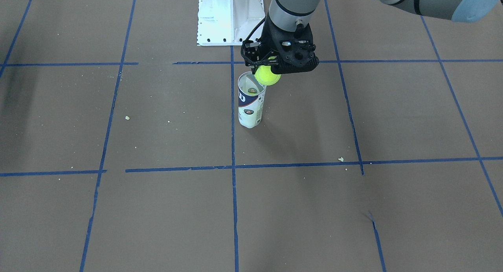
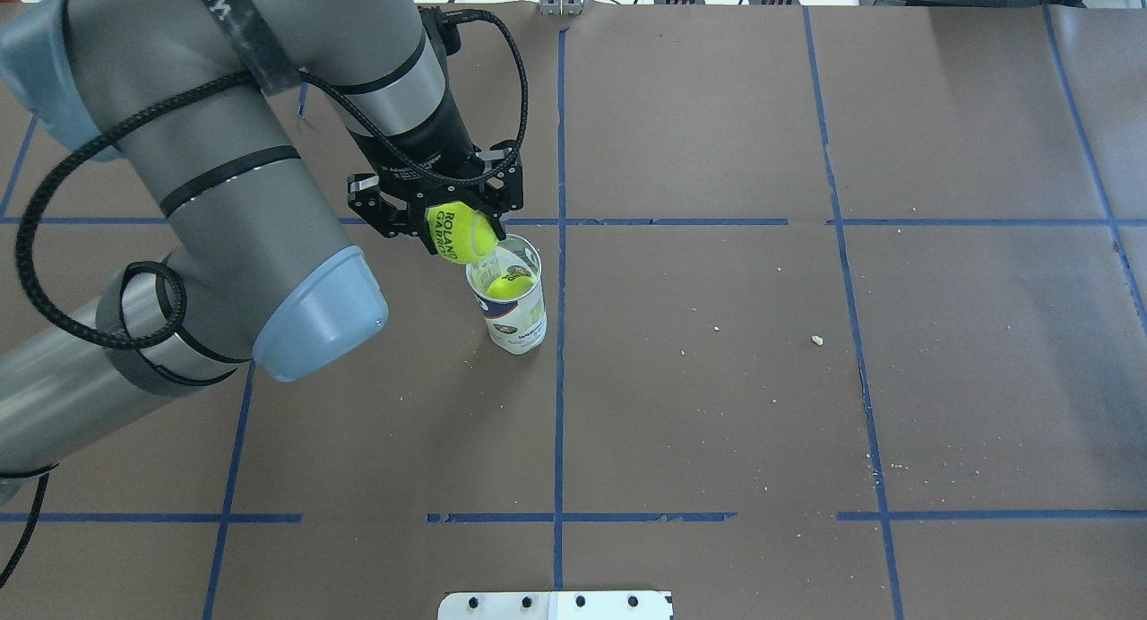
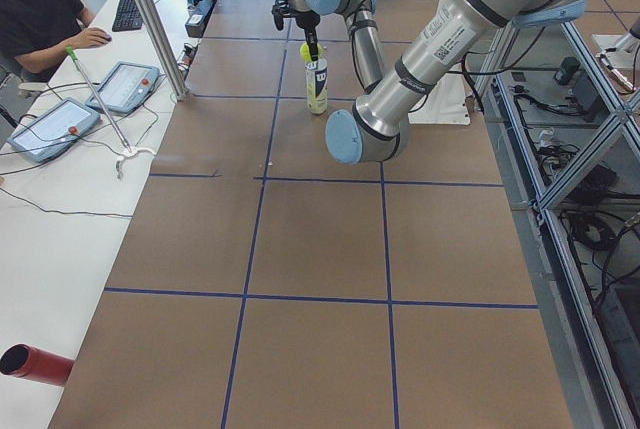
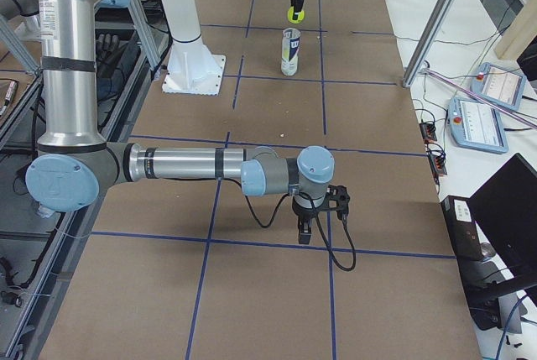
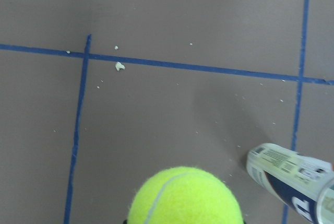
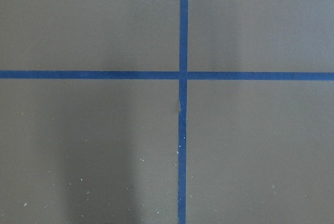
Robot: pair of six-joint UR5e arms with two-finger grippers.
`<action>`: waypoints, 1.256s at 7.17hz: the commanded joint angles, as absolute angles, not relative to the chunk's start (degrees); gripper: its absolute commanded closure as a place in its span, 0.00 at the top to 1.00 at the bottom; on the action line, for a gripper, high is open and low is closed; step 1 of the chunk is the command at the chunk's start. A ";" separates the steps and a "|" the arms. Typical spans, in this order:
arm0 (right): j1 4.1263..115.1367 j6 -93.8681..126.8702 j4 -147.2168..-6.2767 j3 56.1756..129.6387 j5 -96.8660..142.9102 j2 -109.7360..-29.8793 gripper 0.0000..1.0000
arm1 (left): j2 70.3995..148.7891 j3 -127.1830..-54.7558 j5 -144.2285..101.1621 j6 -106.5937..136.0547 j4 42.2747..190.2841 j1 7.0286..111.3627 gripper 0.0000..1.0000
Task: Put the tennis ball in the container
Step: 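Carry the ball over the clear cup and release it inside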
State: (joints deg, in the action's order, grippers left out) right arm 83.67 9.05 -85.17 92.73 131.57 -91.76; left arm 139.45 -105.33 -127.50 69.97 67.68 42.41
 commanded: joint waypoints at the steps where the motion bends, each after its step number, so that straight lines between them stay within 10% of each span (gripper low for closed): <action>1: 83.67 9.05 -85.17 92.72 131.57 -91.76 1.00 | 140.45 -103.80 -127.44 70.84 68.73 40.96 0.00; 4: 83.67 9.05 -85.17 92.72 131.57 -91.76 1.00 | 139.75 -102.14 -127.44 70.66 72.32 40.25 0.10; 5: 83.67 9.05 -85.17 92.72 131.57 -91.76 1.00 | 139.57 -101.35 -127.44 70.66 73.81 40.17 0.99; 9: 83.67 9.05 -85.17 92.72 131.57 -91.76 1.00 | 136.33 -108.42 -127.18 70.05 73.48 40.34 1.00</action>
